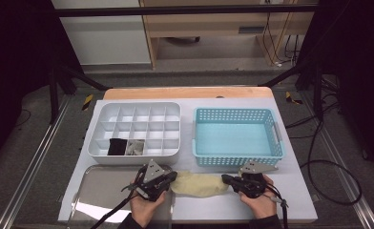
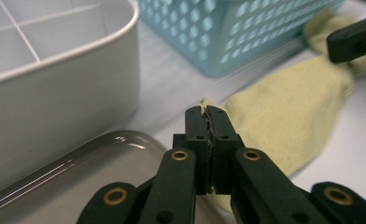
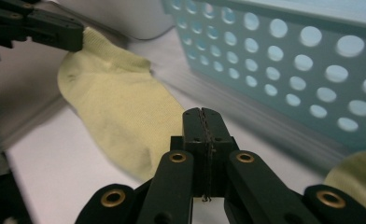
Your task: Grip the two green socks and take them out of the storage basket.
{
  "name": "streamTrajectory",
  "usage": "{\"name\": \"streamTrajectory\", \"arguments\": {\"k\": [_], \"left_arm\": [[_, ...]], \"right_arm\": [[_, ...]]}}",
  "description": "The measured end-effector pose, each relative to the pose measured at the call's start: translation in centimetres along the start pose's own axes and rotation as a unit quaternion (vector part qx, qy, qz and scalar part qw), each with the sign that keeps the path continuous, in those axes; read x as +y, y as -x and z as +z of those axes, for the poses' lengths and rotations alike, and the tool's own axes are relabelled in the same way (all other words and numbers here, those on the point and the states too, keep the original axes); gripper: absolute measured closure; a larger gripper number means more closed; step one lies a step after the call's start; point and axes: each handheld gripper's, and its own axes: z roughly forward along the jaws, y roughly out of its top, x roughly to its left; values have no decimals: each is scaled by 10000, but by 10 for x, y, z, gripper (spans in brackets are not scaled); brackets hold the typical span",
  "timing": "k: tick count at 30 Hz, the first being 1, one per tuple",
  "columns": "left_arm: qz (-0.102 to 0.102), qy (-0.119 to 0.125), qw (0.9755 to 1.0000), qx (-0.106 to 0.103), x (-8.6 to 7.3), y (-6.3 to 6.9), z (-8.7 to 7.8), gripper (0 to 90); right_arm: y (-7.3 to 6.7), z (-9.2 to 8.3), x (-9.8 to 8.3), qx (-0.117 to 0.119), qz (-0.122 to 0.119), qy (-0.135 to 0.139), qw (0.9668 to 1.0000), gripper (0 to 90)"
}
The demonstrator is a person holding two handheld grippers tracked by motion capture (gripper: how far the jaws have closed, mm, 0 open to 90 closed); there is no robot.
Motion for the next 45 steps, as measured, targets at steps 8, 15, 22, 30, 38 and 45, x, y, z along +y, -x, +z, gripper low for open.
{"name": "streamTrajectory", "arguments": {"k": [8,15,22,30,38,45], "left_arm": [[62,-107,9999,102,-2,-2,4,867],[171,-106,9997,169,-4,2,2,870],[169,-40,9992,348,-8,-2,-9,873],[54,-31,9991,429,-14,-10,-16,873],[-58,17,9997,239,-15,-8,-13,874],[-96,36,9995,-295,-17,12,-11,873]], "right_arm": [[-1,0,4,-335,-134,344,9988,763],[-6,-8,-14,-353,26,259,9990,617],[-5,10,-22,-398,103,-75,9991,583],[-11,21,-16,-323,80,-135,9994,640],[-13,21,-14,-173,33,-268,9995,882],[-8,-20,-14,-143,373,-155,9991,881]]}}
